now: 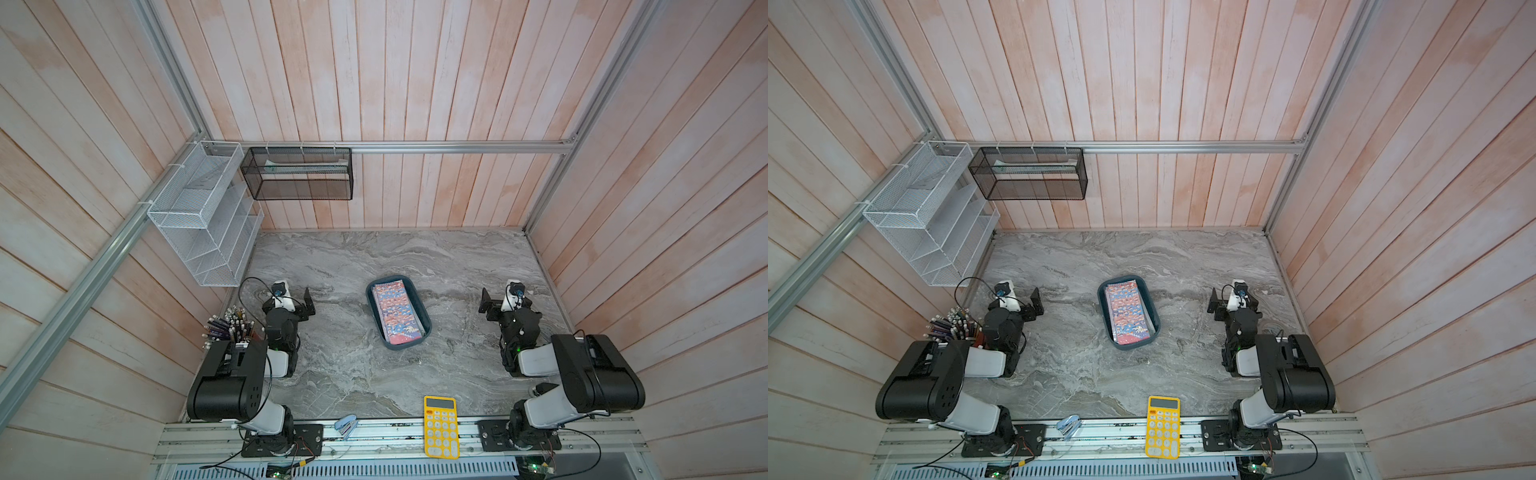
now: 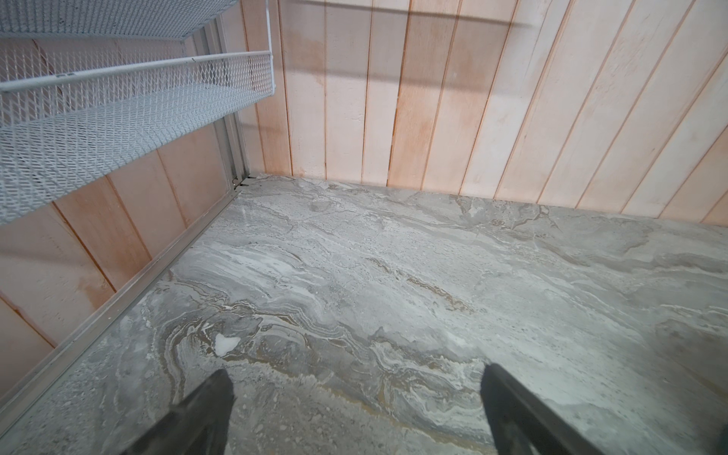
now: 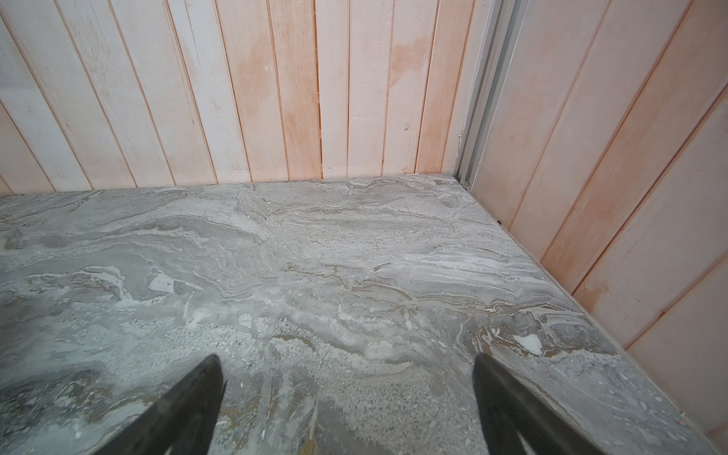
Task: Take the stickers out of the storage box
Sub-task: Adjust the storage box at the center of the board.
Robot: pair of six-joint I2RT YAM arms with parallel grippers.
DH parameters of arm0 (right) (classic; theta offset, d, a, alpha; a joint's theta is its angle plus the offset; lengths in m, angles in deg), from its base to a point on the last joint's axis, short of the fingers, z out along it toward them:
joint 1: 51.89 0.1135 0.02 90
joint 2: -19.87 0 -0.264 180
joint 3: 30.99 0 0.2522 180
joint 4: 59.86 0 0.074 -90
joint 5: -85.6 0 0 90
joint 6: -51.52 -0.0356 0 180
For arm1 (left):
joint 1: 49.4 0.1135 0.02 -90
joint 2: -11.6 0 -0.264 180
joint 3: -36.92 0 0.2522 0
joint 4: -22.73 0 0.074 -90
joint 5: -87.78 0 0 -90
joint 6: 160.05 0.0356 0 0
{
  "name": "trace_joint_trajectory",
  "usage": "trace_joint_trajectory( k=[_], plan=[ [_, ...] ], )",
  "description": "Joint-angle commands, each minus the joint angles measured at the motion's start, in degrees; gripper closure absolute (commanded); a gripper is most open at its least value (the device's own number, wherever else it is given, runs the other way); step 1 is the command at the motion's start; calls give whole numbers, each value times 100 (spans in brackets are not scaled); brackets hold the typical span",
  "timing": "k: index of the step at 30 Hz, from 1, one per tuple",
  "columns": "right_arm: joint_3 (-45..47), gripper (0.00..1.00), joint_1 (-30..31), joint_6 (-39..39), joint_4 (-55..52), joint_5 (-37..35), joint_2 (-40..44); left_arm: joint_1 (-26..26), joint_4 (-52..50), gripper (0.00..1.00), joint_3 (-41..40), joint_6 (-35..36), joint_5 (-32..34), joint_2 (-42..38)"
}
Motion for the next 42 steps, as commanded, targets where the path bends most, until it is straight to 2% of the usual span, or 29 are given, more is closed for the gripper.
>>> trace_joint_trajectory(
  k=[1, 2, 3, 6, 7, 11, 15, 18, 20, 23, 24, 28, 31, 34, 36, 38, 39, 42],
  plan=[
    [-45, 2, -35, 40, 173, 67, -41, 12, 31, 0, 179, 124, 36, 47],
    [-64, 2, -34, 57, 139, 68, -7, -7, -113, 0, 208, 139, 44, -14],
    [-253, 1, -35, 41, -354, 58, 131, -16, -160, 0, 245, 134, 103, -81],
    [-1391, 1, -24, 38, -2546, -82, 458, -134, -1410, 0, 732, 172, 467, -509],
    [-1575, 1, -12, 22, -2833, -97, 509, -177, -1717, 0, 898, 143, 683, -574],
    [-1775, 1, 196, -256, -3249, -504, 989, -433, -2791, 0, 1598, -32, 1666, -649],
    [-2088, 1, 711, -94, -4067, -1372, 1432, -643, -3282, 0, 1885, -280, 2084, -920],
    [-2268, 2, 1022, -310, -4636, -1466, 1806, -809, -3618, 0, 2033, -573, 2429, -1289],
    [-2379, 2, 1222, -333, -5002, -1224, 2012, -827, -4277, 0, 2292, -1360, 2758, -1499],
    [-2750, 1, 1590, -47, -5745, -699, 2213, -819, -6325, 0, 3057, -3211, 3535, -1627],
    [-2899, 1, 1684, -9, -5969, -517, 2255, -805, -6725, 0, 3261, -3477, 3596, -1655],
    [-3154, 2, 1949, -407, -6357, -856, 2433, -766, -6307, 0, 3425, -2425, 2619, -1759],
    [-3315, 1, 1966, -864, -6657, -926, 2528, -766, -6605, 0, 3718, -2218, 1854, -1696],
    [-3414, 2, 1999, -1027, -6916, -726, 2524, -776, -7050, 5, 4052, -2107, 725, -1424],
    [-3541, 19, 2020, -994, -7205, -528, 2380, -853, -7407, 11, 4295, -2046, 108, -1145],
    [-3591, 33, 2021, -928, -7391, -230, 2234, -1008, -7667, 13, 4429, -2074, -227, -899],
    [-3602, 44, 2026, -967, -7474, -119, 2154, -1154, -7792, 14, 4481, -2045, -299, -788],
    [-3613, 57, 2034, -991, -7609, 412, 1893, -1684, -8095, 15, 4625, -1918, -248, -525]
  ],
)
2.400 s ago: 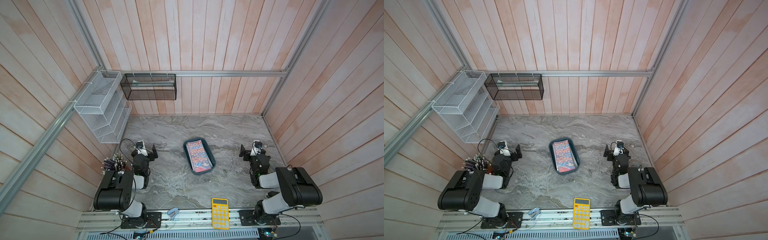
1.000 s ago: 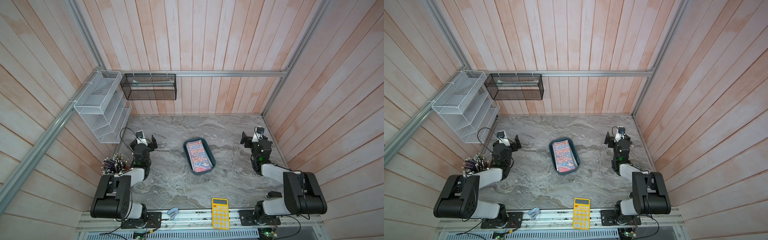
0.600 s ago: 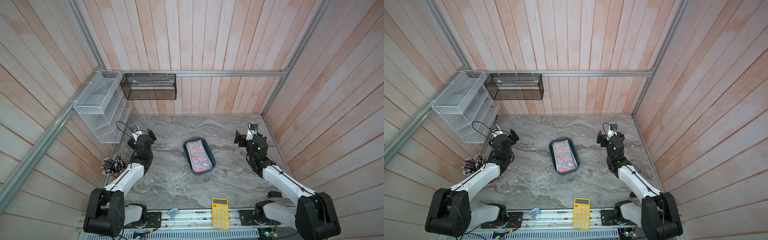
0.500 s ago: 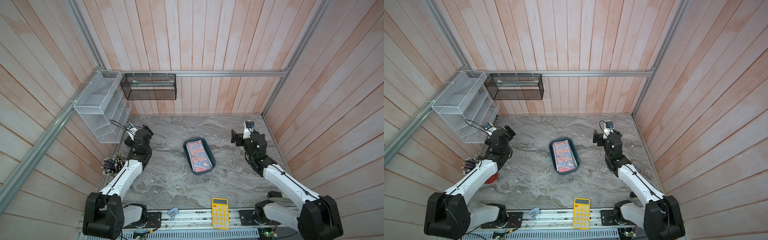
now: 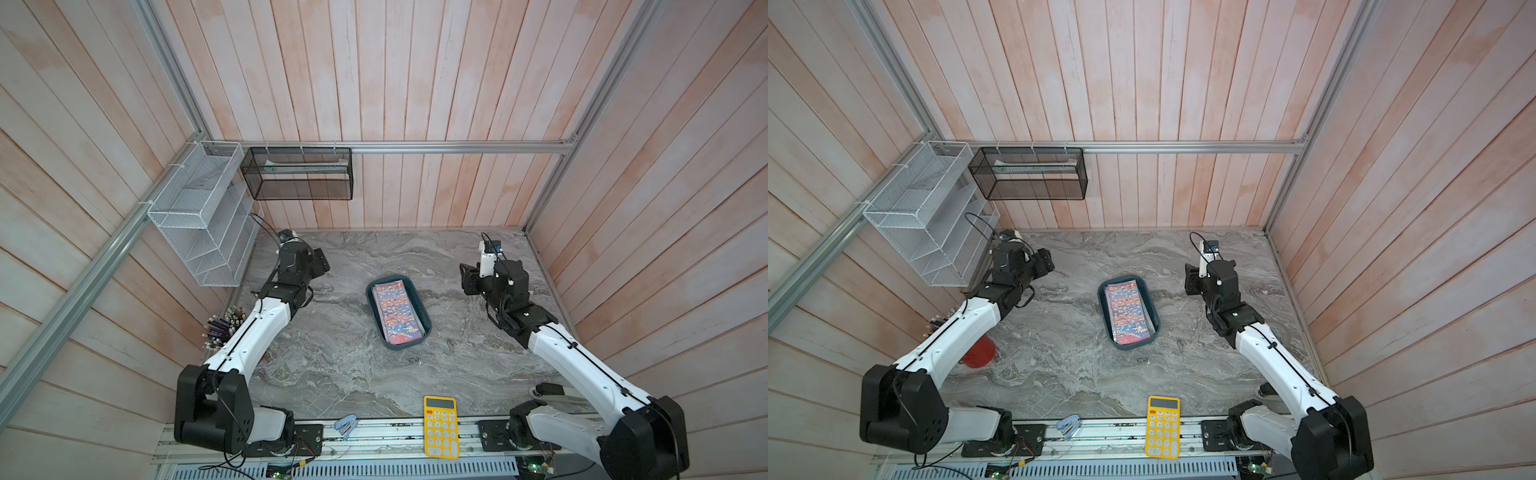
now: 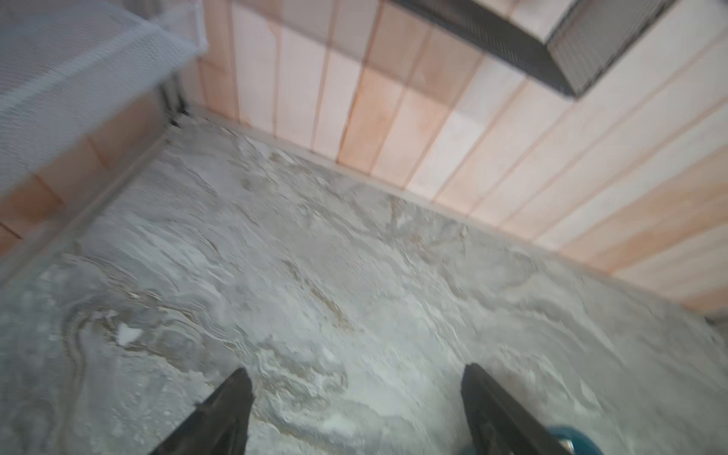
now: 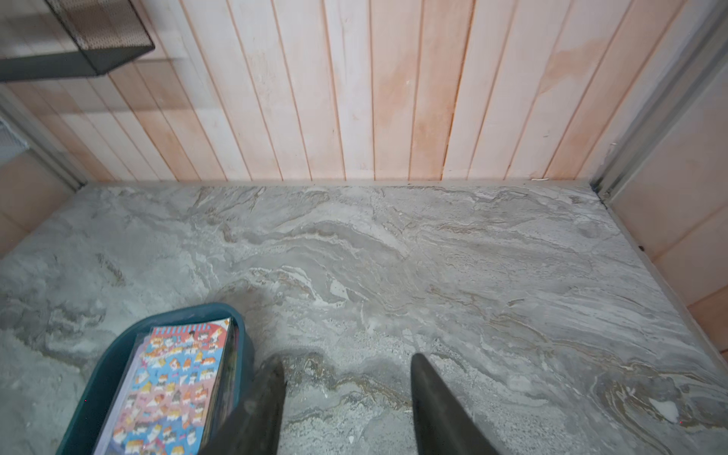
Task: Take the stickers out of the storage box
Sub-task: Adjust the storage box at the center of the board.
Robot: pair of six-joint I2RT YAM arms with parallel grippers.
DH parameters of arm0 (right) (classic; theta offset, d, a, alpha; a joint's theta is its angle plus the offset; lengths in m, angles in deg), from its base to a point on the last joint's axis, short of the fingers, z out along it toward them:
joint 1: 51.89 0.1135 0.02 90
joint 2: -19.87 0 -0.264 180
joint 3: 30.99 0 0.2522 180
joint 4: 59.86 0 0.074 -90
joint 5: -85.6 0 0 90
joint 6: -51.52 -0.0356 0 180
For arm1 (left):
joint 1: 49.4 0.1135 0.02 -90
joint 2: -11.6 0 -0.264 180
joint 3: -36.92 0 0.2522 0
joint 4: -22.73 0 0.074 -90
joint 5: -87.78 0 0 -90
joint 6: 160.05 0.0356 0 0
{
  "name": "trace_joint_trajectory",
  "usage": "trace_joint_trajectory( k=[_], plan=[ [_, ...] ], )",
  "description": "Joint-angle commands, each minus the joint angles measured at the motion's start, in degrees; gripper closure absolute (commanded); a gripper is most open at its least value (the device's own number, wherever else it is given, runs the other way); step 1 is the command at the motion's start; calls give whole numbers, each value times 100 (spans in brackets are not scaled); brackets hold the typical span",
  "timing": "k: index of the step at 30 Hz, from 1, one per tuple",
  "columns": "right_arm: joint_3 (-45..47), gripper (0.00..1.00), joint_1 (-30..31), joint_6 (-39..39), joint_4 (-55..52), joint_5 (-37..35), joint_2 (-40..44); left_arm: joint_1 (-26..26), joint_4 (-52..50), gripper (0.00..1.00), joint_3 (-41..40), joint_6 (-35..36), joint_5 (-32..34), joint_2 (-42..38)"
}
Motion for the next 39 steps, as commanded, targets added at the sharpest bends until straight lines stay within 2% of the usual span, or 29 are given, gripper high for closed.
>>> trace_joint_trajectory(
  k=[1, 3, 5, 9, 11, 15, 20, 30, 39],
  plan=[
    [-145, 59, 44, -188, -548, 642, -336, -555, -723, 16, 181, 204, -526, 242],
    [-222, 61, 103, -339, -626, 767, -629, -879, -813, 16, 214, 168, -599, 397],
    [-350, 60, 173, -377, -748, 745, -947, -1069, -810, 18, 216, 172, -1013, 565],
    [-699, 59, 590, -338, -1021, 712, -1711, -1231, -922, 35, 292, -38, -1631, 1047],
    [-869, 60, 718, -347, -1125, 696, -2052, -1316, -948, 40, 293, -118, -1692, 1200],
    [-1127, 61, 920, -449, -1187, 659, -2630, -1427, -844, 42, 217, -307, -1891, 1346],
    [-1274, 59, 1038, -598, -1164, 738, -3079, -1621, -607, 62, 239, -473, -2187, 1592],
    [-741, 54, 1122, -1082, -909, 804, -2741, -1919, -771, 87, 985, -389, -2048, 2352],
    [-211, 44, 1120, -1494, -967, 209, -1966, -1951, -772, 96, 1035, -649, -1946, 2321]
  ],
)
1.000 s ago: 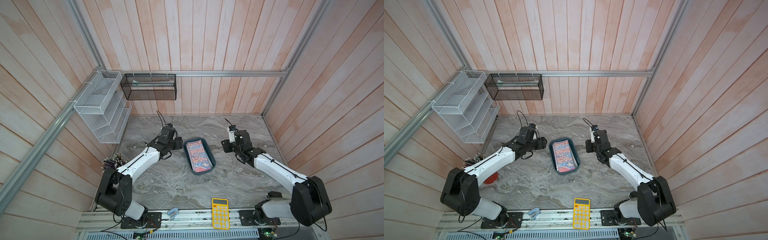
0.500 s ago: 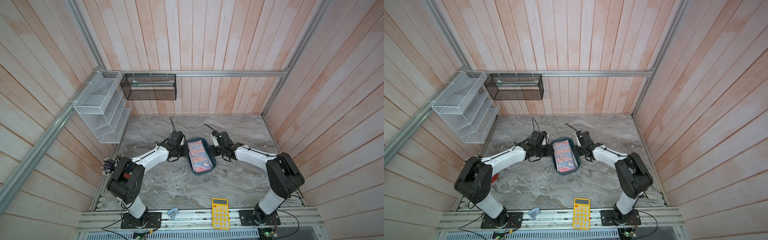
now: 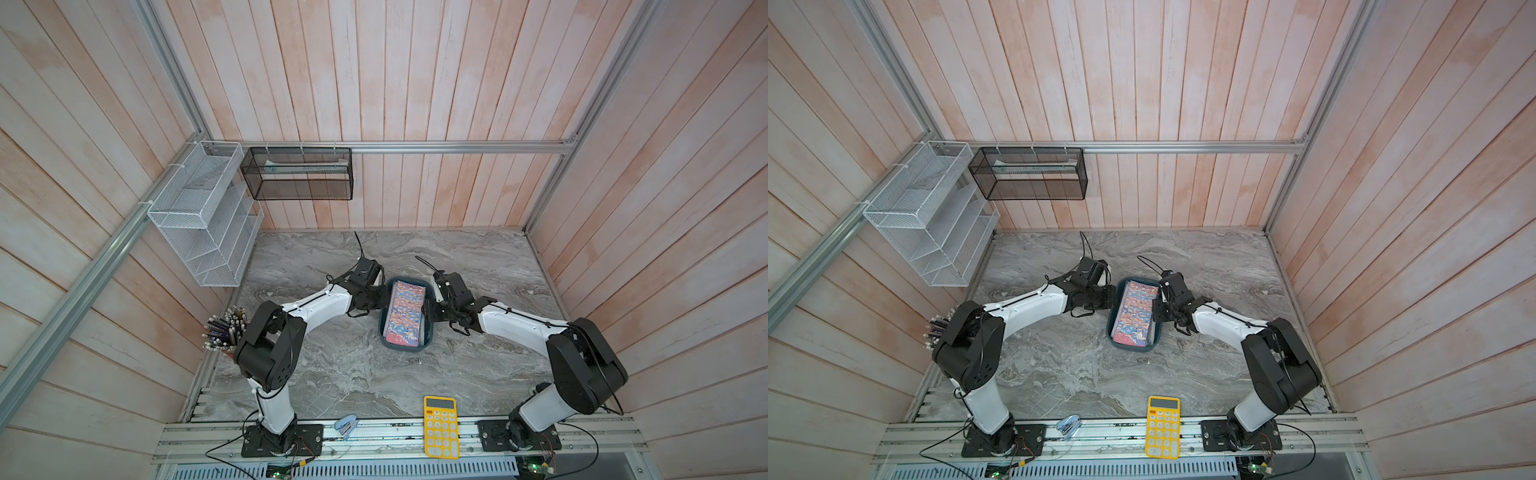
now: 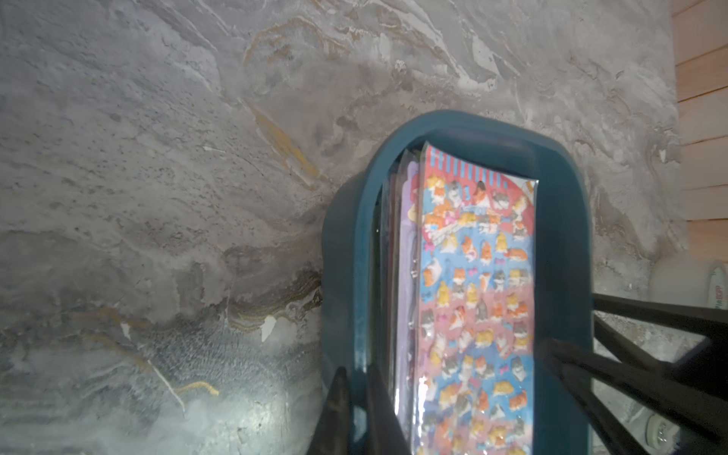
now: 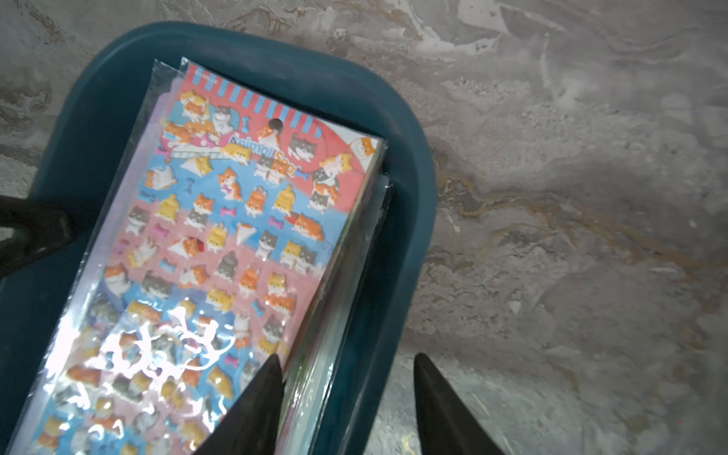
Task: Take the stickers out of the storage box
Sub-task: Adjust the storage box at the center of the board, then pick up the sticker from the storage box.
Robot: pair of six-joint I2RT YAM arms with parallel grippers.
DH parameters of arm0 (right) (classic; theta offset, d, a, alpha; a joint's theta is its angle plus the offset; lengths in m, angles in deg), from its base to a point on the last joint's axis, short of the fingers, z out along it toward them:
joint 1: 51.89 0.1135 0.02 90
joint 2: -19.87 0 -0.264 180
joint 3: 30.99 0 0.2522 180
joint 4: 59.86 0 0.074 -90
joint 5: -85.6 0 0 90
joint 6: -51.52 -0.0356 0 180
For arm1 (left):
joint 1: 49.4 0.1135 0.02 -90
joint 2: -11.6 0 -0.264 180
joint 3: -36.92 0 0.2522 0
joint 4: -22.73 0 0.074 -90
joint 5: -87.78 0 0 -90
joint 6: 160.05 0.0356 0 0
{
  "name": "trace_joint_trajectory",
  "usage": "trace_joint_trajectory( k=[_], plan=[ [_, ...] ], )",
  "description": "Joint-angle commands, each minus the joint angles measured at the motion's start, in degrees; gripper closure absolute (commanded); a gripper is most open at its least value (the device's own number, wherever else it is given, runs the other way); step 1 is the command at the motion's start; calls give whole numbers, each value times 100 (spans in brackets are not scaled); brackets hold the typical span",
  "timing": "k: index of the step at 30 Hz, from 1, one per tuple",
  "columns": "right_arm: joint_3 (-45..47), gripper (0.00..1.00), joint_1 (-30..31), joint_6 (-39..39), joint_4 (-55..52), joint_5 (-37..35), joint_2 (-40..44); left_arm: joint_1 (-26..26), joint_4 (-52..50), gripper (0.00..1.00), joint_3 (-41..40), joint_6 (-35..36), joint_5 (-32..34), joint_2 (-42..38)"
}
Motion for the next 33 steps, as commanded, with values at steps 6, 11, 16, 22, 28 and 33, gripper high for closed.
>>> trace_joint_trajectory(
  k=[6, 11, 16, 22, 28, 33],
  plan=[
    [-58, 42, 24, -213, -210, -381, 296, -60, 356, 98, -628, -801, 255, -403],
    [-272, 38, 23, -103, -389, -353, 411, -71, 617, 97, -1226, -1521, 492, -816],
    [-359, 39, 96, 204, -439, -287, 643, -83, 699, 66, -1447, -1795, 665, -1140],
    [-444, 50, 407, 497, -347, -133, 586, -89, 516, 61, -1347, -1621, 936, -1295],
    [-772, 60, 783, 493, -362, -31, -19, -89, 436, 70, -1304, -1627, 899, -1140],
    [-1037, 52, 991, 426, -318, 16, -633, -91, 526, 76, -1321, -1627, 839, -1069]
  ],
)
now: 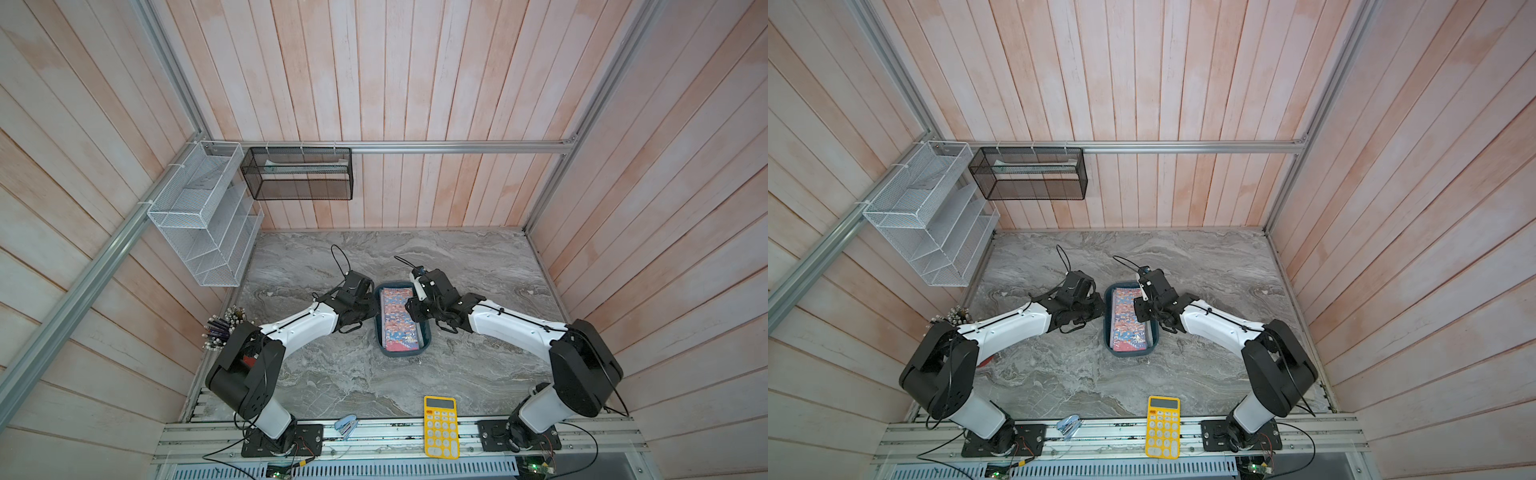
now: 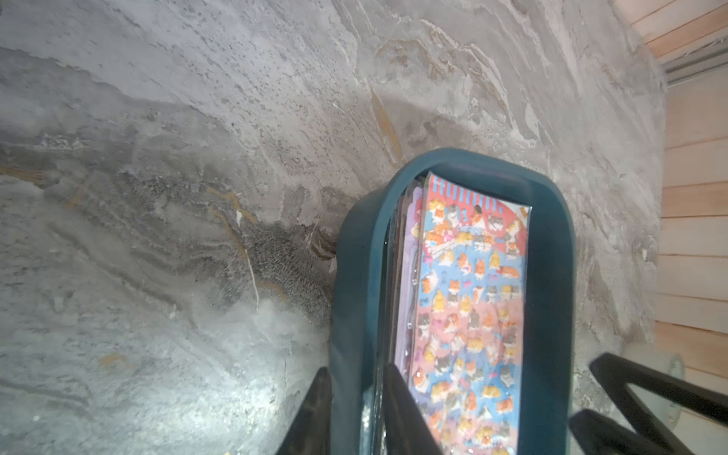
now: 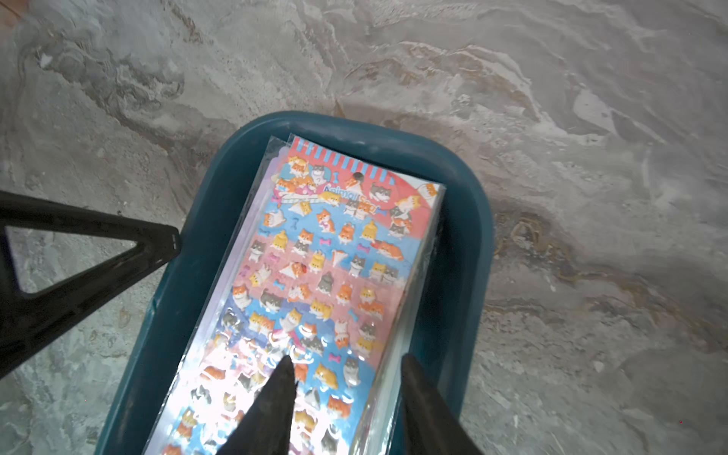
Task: Take the stickers out of the storage box
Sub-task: Pick up the sticker from the storage box.
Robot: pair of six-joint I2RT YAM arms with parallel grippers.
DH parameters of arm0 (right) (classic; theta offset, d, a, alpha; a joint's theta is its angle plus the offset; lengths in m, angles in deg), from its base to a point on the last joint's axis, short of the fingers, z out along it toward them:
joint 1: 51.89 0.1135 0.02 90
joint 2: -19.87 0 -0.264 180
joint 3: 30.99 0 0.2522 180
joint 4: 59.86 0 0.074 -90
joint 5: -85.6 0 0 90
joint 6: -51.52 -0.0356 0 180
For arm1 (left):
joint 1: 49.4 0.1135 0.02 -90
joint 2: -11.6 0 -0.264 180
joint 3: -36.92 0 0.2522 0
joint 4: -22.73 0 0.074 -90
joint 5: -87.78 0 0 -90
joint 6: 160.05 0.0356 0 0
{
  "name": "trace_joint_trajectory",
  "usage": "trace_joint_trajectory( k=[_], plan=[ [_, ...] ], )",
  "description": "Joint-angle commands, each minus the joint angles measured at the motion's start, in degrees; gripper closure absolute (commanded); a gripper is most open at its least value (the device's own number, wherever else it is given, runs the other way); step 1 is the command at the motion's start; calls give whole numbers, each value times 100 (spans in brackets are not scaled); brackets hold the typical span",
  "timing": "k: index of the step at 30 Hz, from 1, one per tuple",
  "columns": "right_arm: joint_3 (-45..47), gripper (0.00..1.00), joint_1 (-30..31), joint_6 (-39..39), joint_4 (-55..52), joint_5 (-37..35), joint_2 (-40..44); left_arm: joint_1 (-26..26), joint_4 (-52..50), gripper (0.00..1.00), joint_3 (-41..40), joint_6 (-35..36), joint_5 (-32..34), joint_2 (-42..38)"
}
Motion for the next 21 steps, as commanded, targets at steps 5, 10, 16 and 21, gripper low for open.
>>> trace_joint_trajectory(
  k=[5, 10, 16, 21],
  plan=[
    [-254, 49, 134, -215, 143, 307, -864, -29, 83, 79, 42, 34, -67, 173],
    [-89, 60, 179, -345, 832, 1241, -1149, -38, 158, 81, 20, 16, -141, 225],
    [258, 60, 179, -502, 1500, 1771, -1111, -50, 187, 82, 76, 16, -205, 327],
    [448, 60, 179, -519, 1620, 1729, -1092, -47, 99, 82, 184, 51, -175, 293]
  ],
)
